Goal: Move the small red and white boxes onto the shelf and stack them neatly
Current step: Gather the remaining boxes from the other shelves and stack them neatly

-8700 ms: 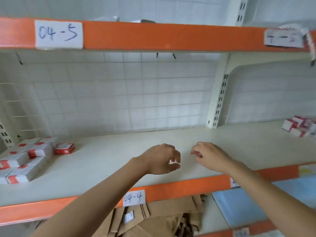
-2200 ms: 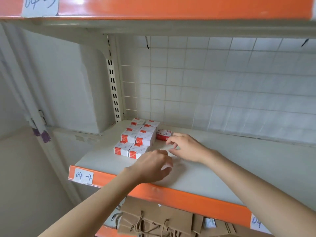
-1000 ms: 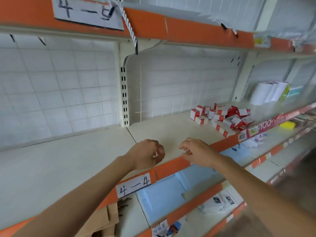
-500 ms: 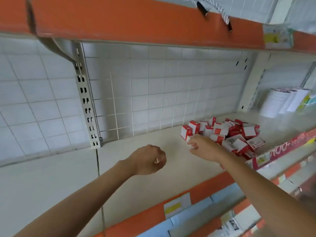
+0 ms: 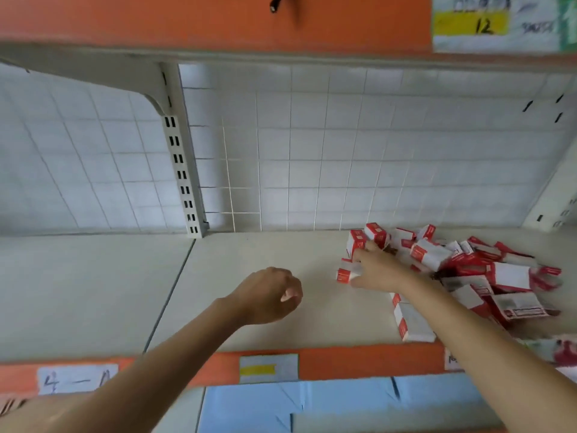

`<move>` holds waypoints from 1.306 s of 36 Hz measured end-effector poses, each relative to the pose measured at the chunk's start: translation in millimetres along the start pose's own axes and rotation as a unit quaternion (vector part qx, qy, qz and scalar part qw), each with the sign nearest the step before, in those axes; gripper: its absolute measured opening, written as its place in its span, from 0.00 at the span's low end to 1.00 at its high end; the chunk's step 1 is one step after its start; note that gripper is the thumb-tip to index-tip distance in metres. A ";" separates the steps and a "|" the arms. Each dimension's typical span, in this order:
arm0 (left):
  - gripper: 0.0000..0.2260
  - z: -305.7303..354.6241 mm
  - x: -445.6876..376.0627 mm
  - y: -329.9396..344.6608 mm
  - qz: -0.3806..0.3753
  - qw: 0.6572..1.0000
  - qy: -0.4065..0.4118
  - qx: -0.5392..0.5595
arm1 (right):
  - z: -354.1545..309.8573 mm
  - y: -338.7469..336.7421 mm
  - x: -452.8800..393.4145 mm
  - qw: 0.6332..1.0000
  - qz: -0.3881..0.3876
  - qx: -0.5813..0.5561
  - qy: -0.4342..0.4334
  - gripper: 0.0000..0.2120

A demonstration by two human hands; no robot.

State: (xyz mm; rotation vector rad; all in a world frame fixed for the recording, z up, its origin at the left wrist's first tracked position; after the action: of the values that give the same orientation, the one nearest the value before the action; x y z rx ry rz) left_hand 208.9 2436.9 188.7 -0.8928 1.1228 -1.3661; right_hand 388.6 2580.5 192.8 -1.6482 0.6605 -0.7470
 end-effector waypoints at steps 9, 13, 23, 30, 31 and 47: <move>0.08 -13.8 61.8 -12.1 0.031 0.995 -0.098 -0.018 | -78.6 3.8 5.4 0.985 0.010 -0.114 -0.130 0.17; 0.09 -36.1 111.4 -24.3 0.048 0.988 -0.148 -0.018 | -136.3 7.1 5.1 0.973 -0.008 -0.127 -0.191 0.18; 0.09 -123.4 279.8 -73.1 0.079 0.963 -0.251 -0.054 | -330.9 30.8 14.0 0.944 -0.039 -0.131 -0.301 0.17; 0.08 -190.4 438.3 -111.6 0.126 0.920 -0.359 -0.090 | -502.0 56.5 31.0 0.905 -0.049 -0.141 -0.399 0.16; 0.08 -197.7 458.5 -114.3 0.127 0.914 -0.374 -0.092 | -524.1 60.7 34.4 0.898 -0.049 -0.142 -0.413 0.16; 0.08 -305.6 578.1 -129.8 0.135 0.887 -0.433 -0.081 | -729.0 93.1 2.6 0.855 -0.048 -0.112 -0.505 0.16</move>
State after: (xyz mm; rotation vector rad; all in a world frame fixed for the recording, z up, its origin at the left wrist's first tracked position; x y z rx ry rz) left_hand -184.8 1899.0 182.7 -1.2391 0.6151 -0.5181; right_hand -173.1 2106.9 207.7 -1.9970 -0.1081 0.2065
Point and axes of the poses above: each hand's wrist, its own x-axis away from the middle knuckle, its own y-axis out of the palm, z = x × y, the point moved 2 cm from there along -x, towards the middle knuckle, and after that the axes turned 2 degrees about -y, right-handed, at the moved point
